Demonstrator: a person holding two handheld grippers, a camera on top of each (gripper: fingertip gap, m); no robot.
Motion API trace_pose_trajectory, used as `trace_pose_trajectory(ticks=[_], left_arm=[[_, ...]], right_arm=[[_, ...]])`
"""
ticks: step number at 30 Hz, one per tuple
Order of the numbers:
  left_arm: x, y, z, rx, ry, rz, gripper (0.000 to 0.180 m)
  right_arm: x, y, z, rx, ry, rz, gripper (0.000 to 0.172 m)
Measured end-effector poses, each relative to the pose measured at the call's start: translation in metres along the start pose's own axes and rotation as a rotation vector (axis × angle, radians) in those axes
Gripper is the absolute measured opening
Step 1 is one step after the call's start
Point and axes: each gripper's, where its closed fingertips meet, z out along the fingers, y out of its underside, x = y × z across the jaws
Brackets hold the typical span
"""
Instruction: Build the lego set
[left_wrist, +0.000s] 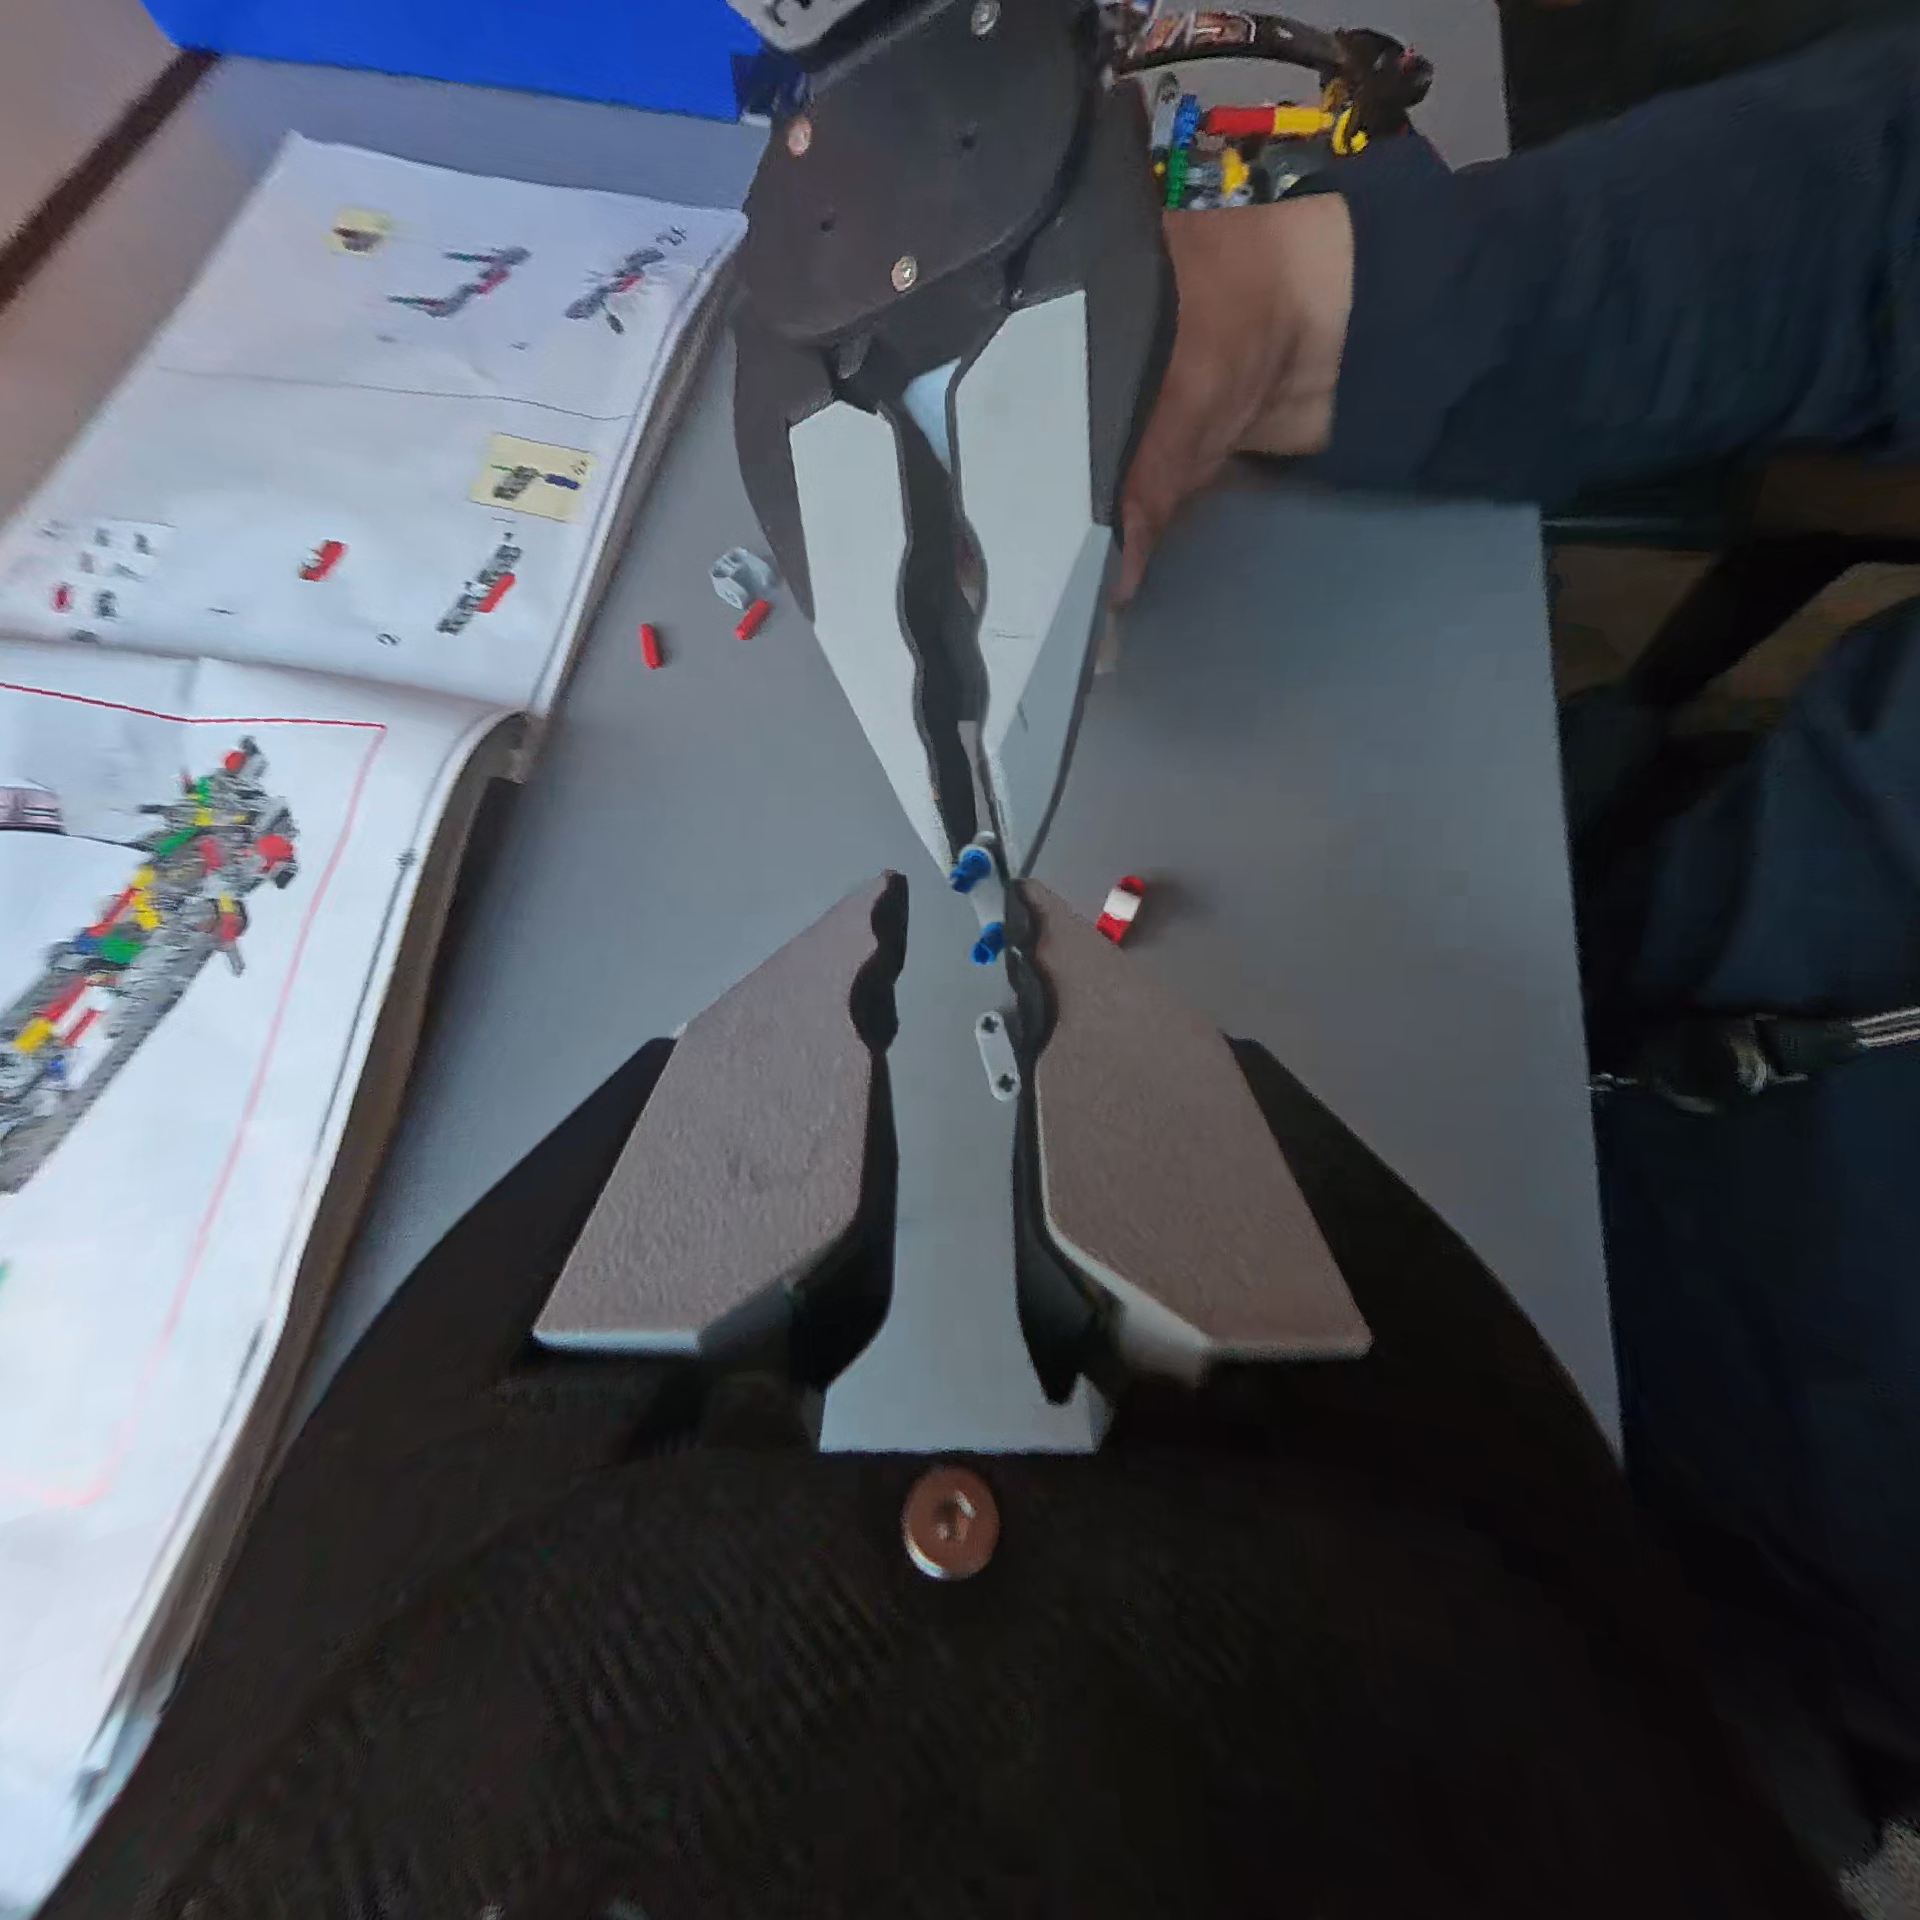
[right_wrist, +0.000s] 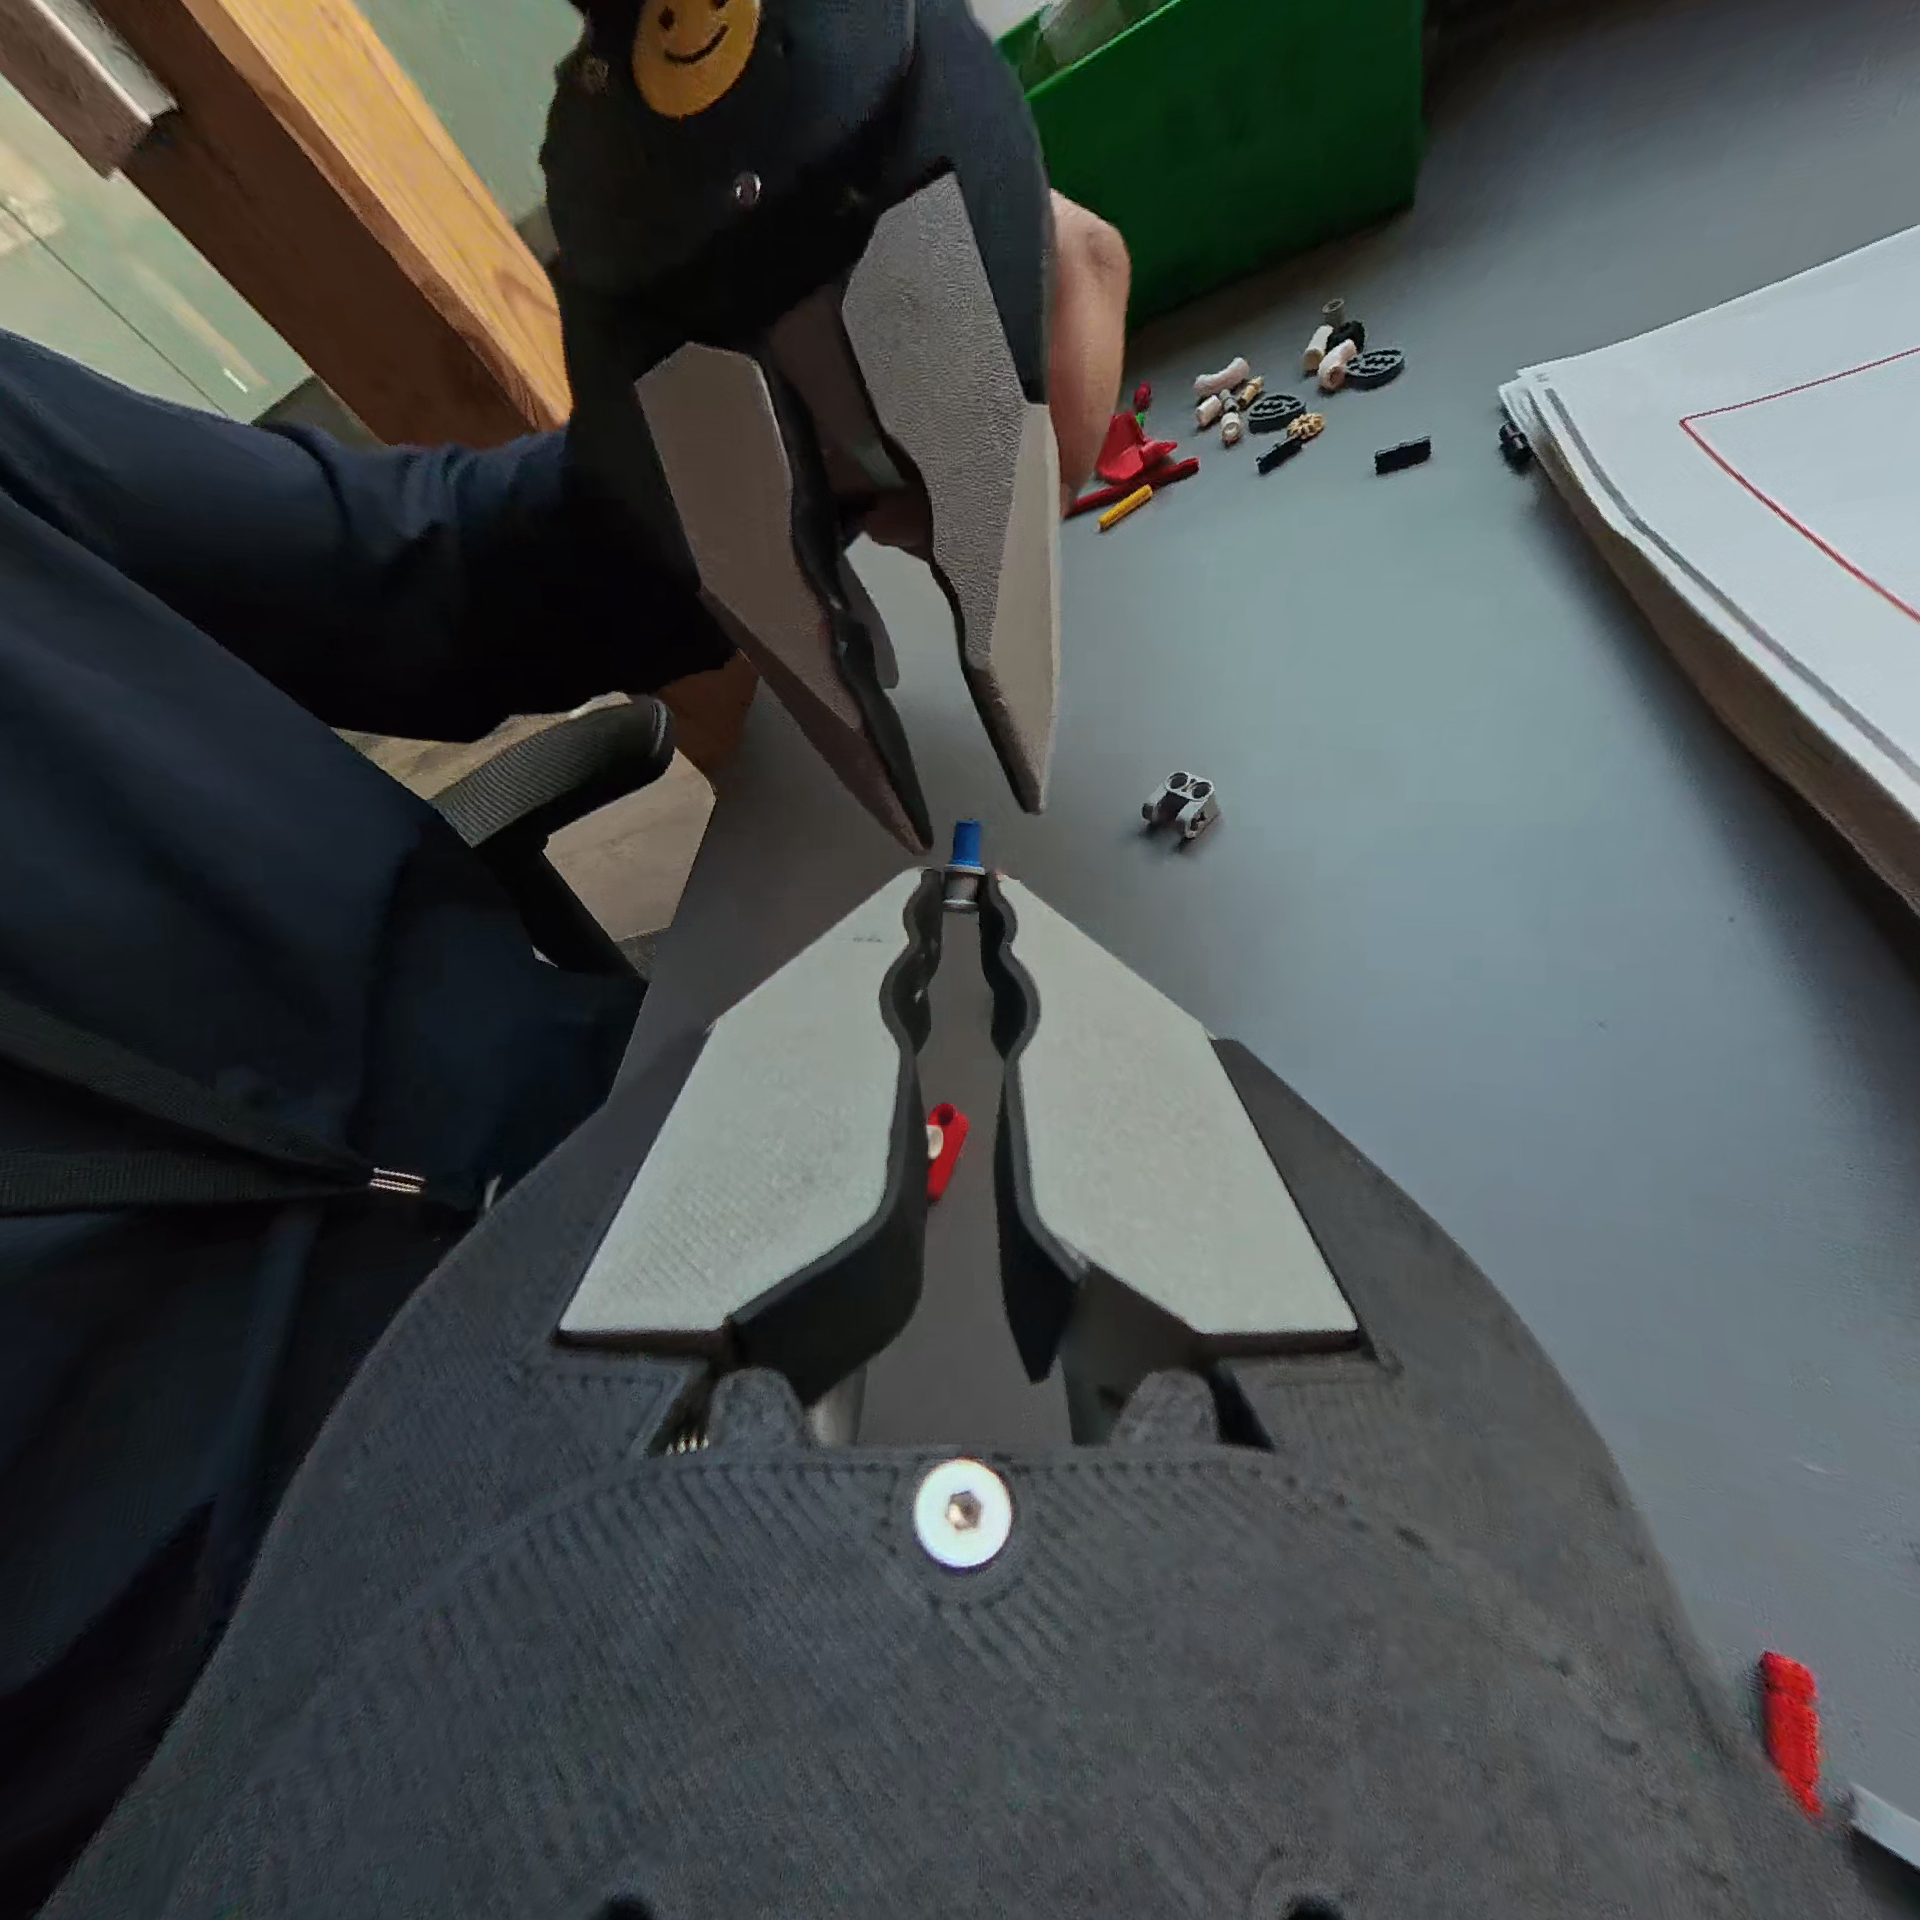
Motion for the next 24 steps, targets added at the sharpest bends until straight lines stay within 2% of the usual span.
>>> trace_pose_trajectory(ticks=[2,5,9,12,15,17,20,22,24], left_arm=[[0.006,0.003,0.001,-0.015,0.06,-0.019,0.005],[0.01,0.008,0.007,-0.061,0.086,-0.044,0.008],[0.012,0.016,0.012,-0.119,0.114,-0.052,0.002],[0.008,0.014,0.012,-0.105,0.073,-0.031,0.002],[-0.01,-0.006,0.005,0.056,-0.057,-0.068,0.001],[-0.026,-0.027,-0.007,0.264,-0.154,-0.154,0.001],[-0.038,-0.05,-0.03,0.557,-0.195,-0.297,0.001],[-0.043,-0.053,-0.037,0.642,-0.221,-0.351,0.002],[-0.043,-0.056,-0.04,0.683,-0.246,-0.355,0.002]], right_arm=[[0.001,0.007,0.002,-0.042,0.018,-0.015,0.004],[-0.002,0.011,0.005,-0.072,0.012,-0.035,0.005],[-0.002,0.017,0.006,-0.116,0.028,-0.052,0.005],[0.001,0.013,0.005,-0.097,0.048,-0.057,0.005],[0.01,-0.009,-0.009,0.062,0.083,-0.025,0.005],[0.011,-0.028,-0.024,0.215,0.038,0.048,0.012],[0.013,-0.04,-0.035,0.334,-0.012,0.137,0.017],[0.012,-0.047,-0.036,0.389,-0.023,0.143,0.023],[0.008,-0.056,-0.037,0.445,-0.037,0.138,0.022]])
